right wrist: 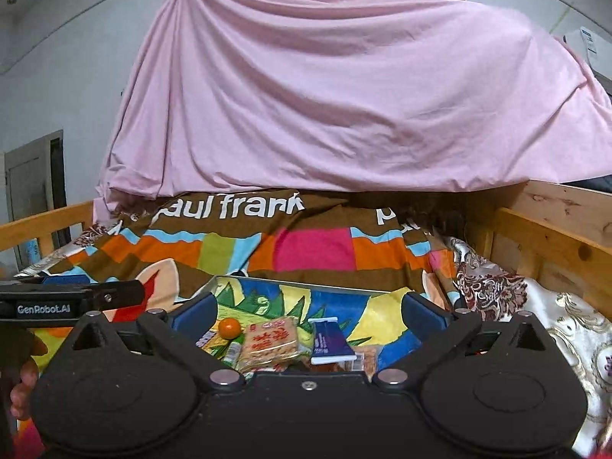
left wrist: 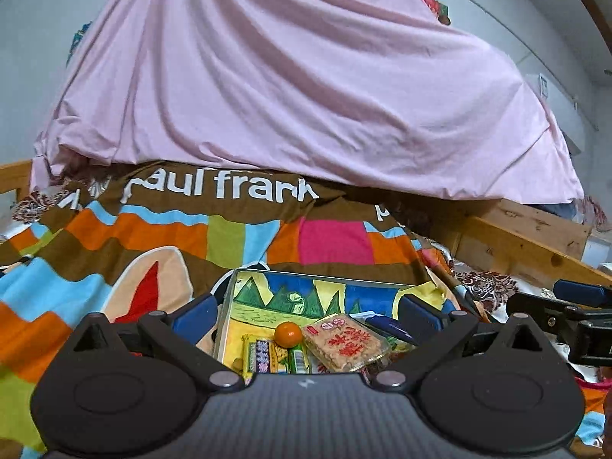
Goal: Organize snacks
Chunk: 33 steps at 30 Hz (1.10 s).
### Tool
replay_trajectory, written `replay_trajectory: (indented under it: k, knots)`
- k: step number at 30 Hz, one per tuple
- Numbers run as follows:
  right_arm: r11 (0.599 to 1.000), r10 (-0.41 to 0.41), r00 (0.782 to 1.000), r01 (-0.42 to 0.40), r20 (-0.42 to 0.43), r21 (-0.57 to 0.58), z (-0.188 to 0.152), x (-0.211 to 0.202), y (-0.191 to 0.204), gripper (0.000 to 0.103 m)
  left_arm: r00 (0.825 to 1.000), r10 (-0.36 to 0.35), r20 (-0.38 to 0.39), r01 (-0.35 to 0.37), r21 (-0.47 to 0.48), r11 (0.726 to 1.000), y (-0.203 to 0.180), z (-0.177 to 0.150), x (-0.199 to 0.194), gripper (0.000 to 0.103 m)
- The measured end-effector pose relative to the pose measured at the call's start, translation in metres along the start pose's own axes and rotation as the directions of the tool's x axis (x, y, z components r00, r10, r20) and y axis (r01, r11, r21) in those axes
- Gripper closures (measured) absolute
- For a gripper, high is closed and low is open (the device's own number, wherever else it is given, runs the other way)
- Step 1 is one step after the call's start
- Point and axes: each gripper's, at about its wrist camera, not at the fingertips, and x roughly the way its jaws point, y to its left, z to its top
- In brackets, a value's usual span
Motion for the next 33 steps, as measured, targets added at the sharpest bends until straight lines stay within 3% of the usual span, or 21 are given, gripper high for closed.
replay_trajectory:
  k: [14, 33]
  knots:
    - [1.0, 0.012, 0.999, -0.011, -0.035, 0.027, -0.023, -0.061, 0.02, 0.001, 1.0, 0.021, -0.009, -0.022, -0.016, 1.0, 0.006, -0.031, -0.083, 0.0]
    - [1.0, 0.014, 0.992, -0.011, -0.125, 0.025, -0.07, -0.115, 0.046, 0.001, 0.991, 0.049, -0.124, -0.049, -0.001, 0.999, 0.005, -0.075, -0.15, 0.0]
